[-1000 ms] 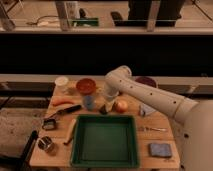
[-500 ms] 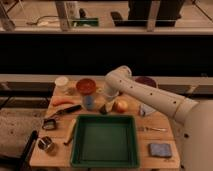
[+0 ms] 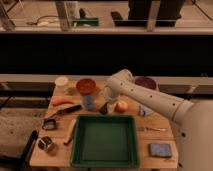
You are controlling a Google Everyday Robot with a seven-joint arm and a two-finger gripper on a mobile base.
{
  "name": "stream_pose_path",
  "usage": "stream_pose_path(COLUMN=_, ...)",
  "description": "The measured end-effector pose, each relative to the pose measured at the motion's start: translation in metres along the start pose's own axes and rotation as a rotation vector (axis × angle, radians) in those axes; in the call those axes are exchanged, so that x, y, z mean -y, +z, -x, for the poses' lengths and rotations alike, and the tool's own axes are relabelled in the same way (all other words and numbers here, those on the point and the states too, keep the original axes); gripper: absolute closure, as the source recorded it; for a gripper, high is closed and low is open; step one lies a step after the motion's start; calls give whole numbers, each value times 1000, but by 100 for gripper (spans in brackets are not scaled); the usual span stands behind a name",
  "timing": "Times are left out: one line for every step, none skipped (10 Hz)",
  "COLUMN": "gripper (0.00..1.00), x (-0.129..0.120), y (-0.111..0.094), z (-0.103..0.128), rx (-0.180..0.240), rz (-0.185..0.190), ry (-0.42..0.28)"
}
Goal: Place eraser in purple bowl
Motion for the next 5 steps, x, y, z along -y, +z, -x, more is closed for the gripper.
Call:
stream_pose_path(gripper=20, x=-2, y=-1, z=-3, rx=-3, rz=2, ry=6)
stream_pose_path(gripper=20, x=-2, y=-1, z=-2, rx=-7, rz=0, ry=1)
stream_pose_path(gripper=20, x=5, y=5, z=-2, rx=-5, rz=0, ry=-25)
stream_pose_path(gripper=20, x=10, y=13, z=-2, rx=2, rz=6, ry=-42)
stream_pose_path(gripper=20, x=13, y=19, z=-3, rx=10, rz=12, ry=-50)
